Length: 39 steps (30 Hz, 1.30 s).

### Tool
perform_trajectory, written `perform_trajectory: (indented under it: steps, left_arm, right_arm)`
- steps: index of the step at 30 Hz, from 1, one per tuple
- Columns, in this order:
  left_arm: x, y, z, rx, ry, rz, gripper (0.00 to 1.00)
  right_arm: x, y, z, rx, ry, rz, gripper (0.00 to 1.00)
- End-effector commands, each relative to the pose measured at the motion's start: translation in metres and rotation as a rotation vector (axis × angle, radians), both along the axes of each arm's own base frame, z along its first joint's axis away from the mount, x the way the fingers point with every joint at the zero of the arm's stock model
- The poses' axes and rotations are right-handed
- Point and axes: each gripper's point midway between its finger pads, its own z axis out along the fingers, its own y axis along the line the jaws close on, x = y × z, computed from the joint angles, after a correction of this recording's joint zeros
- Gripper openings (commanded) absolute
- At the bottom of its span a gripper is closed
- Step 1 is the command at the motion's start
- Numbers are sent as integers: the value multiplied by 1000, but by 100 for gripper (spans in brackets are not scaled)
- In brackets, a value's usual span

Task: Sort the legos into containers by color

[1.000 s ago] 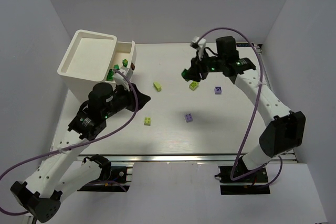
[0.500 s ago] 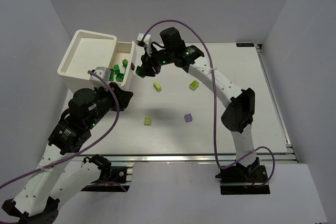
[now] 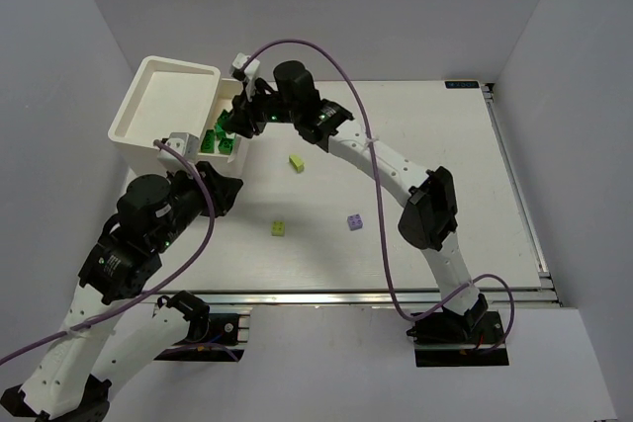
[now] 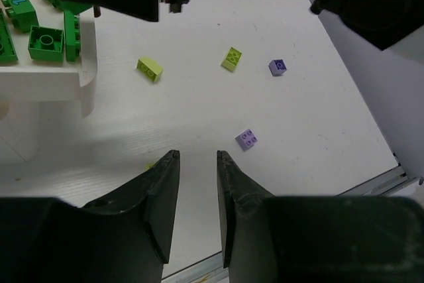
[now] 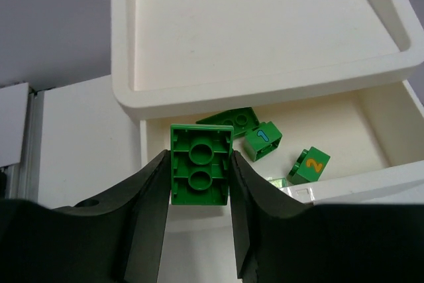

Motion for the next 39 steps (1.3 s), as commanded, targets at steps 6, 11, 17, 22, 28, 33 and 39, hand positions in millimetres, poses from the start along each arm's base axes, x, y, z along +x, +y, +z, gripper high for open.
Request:
perform_trajectory:
  steps: [6,11,17,22,28,33,39]
  left_arm:
    - [-11,3,-2,-29,-5,-13,40]
    - [-13,2,0,-35,-3,-18,40]
    - [-13,1,-3,-42,7,-18,40]
    - [-12,-1,-4,-49,16,-23,39]
    - [-1,-10,-13,-24,52,-33,17]
    - [17,-19,-24,4,85,-24,8]
    - [49,-25,-40,97,129,15,9]
  right_arm:
    - [22,26,3,75,-71,-117,12]
    - [24,27,-1,68,-81,-119,49]
    - [19,20,2,56,-71,-113,69]
    - [17,-2,35,94,-61,-137,61]
    - [10,-96,40,52,67,-252,0]
    - [-69,-171,3,16,220,45,0]
    - [-155,-232,-58,12,428,367,5]
